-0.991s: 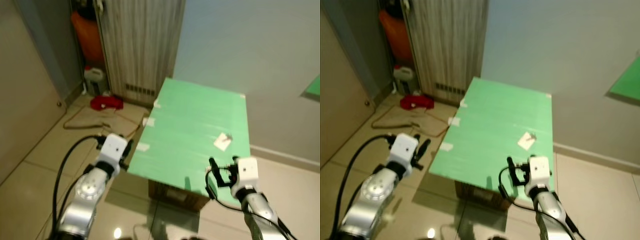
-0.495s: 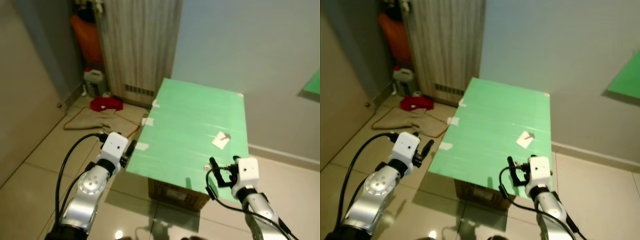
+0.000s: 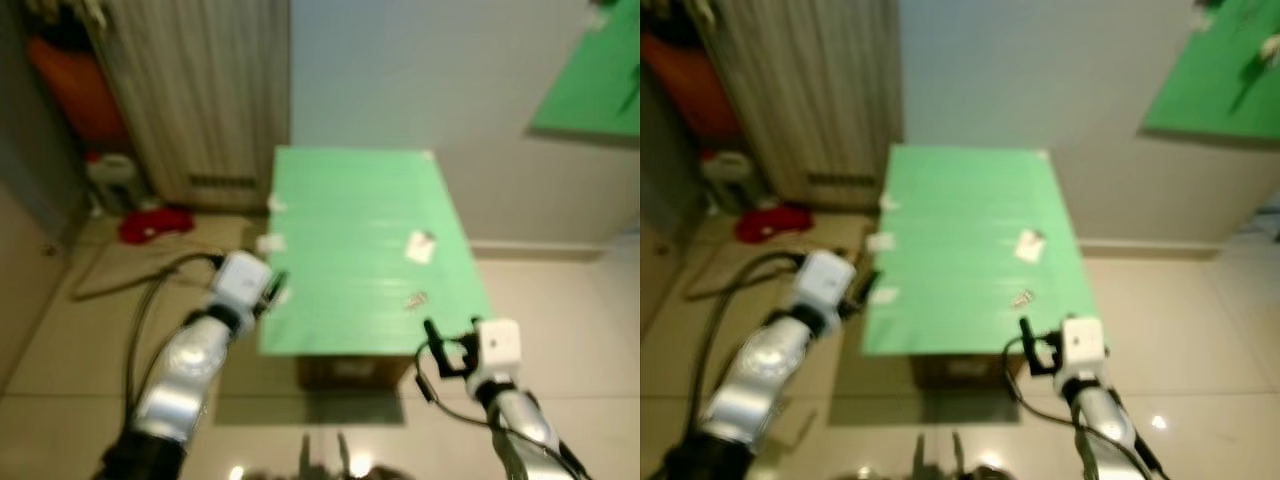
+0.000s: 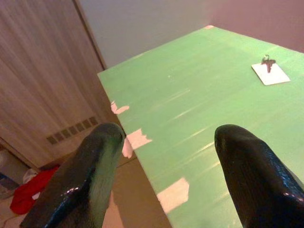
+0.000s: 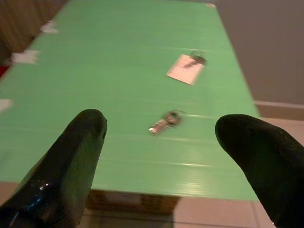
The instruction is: Hang keys on a hook
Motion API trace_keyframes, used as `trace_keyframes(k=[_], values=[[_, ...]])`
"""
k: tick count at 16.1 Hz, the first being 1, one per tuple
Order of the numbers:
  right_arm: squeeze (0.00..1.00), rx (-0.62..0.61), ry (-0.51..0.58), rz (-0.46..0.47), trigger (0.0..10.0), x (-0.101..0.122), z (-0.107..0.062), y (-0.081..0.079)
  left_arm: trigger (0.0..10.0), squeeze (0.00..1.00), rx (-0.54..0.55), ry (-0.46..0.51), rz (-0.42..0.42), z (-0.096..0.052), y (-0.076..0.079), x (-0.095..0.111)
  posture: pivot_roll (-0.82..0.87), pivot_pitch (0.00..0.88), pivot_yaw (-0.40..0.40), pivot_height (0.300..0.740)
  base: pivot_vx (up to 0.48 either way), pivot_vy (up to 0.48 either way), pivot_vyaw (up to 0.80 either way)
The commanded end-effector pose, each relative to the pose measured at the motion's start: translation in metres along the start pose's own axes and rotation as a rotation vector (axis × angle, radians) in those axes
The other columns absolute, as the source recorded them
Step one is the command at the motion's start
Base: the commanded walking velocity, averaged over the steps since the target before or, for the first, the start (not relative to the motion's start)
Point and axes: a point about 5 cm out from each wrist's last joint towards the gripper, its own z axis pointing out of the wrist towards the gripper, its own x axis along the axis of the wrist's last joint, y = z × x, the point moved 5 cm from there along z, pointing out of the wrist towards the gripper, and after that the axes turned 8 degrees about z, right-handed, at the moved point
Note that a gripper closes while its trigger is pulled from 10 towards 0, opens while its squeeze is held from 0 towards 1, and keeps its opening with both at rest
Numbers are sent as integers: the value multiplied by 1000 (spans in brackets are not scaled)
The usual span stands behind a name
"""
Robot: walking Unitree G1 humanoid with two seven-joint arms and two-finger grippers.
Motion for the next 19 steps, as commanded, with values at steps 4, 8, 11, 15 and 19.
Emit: trace_keyframes(k=[4, 8, 11, 15, 19], values=[[0, 7, 13, -9, 10000, 3, 2, -2, 10000, 0, 8, 19, 29, -2, -5, 1, 8, 57, -19, 740, 338, 0, 0], [0, -29, 13, 3, 10000, 3, 3, 2, 10000, 0, -56, 63, 67, -3, 8, 9, 5, 58, -16, 740, 336, -335, 0], [0, -125, -22, 27, 10000, -3, 3, 19, 10000, 0, -78, 62, 27, -4, 15, 9, 7, 65, -16, 740, 82, -421, 0], [0, -238, -161, 17, 10000, -28, 3, 37, 10000, 0, 1, 45, -96, -4, -5, 6, 20, 75, -15, 740, 0, -329, 0], [0, -187, -170, 28, 10000, -31, 10, 21, 10000, 0, -3, 26, -84, -9, -6, 1, 36, 80, -1, 740, 0, 0, 0]])
